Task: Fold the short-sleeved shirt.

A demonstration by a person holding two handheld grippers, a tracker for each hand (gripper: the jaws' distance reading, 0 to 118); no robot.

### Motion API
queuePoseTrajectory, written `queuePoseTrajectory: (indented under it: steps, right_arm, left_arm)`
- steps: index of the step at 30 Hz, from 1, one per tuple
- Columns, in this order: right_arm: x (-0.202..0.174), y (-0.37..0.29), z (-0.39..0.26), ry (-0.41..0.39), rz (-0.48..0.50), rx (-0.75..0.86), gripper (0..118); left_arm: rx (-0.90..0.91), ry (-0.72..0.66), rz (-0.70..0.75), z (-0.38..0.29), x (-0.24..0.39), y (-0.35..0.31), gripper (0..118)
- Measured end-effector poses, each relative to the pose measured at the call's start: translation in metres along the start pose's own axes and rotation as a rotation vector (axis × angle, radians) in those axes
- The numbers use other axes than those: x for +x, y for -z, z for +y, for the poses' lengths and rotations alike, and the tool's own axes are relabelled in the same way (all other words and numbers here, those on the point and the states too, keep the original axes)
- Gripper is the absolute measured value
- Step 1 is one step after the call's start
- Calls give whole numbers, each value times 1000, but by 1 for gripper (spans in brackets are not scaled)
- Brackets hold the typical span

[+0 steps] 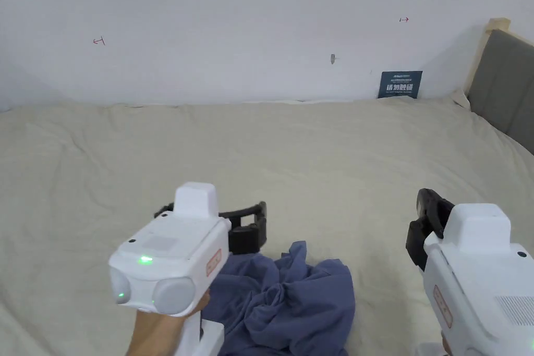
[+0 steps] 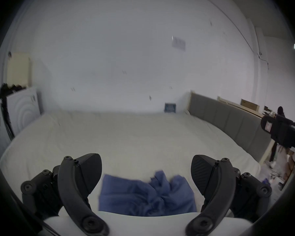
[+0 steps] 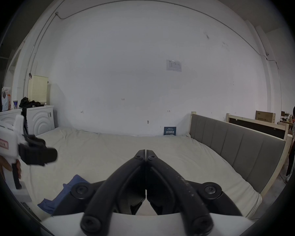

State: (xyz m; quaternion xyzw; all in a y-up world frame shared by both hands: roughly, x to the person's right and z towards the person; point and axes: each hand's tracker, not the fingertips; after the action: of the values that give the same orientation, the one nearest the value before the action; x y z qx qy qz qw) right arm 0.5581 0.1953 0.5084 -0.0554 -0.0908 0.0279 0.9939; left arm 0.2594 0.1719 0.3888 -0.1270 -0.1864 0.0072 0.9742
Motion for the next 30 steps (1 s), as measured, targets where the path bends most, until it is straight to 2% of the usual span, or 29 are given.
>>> queuePoseTrajectory:
  steps: [5,7,9,11,12,13,20,27,30]
  right_arm:
    - [-8,-2,8,8,17,29,1]
    - [-12,-3,10,5,25,38,1]
    - [-15,-2,11,2,33,44,1]
    - [-19,-2,12,0,40,47,1]
    - [-21,-1,12,0,42,48,1]
    - [-22,-1,12,0,43,48,1]
    - [-25,1,11,3,48,42,1]
    - [-26,6,0,-2,50,8,1]
    - [-27,9,-5,-2,55,-9,1]
  left_arm:
    - [147,45,134,6,-26,-29,106]
    - [188,62,185,5,-35,-35,96]
    - [197,56,201,2,-43,-41,76]
    - [205,49,209,2,-43,-45,28]
    - [205,44,218,1,-45,-45,9]
    - [202,39,223,0,-47,-46,0]
    - [109,6,219,-2,-54,-43,0]
    - [-266,-130,194,-47,-82,-18,0]
    - [-370,-193,165,-83,-92,-16,0]
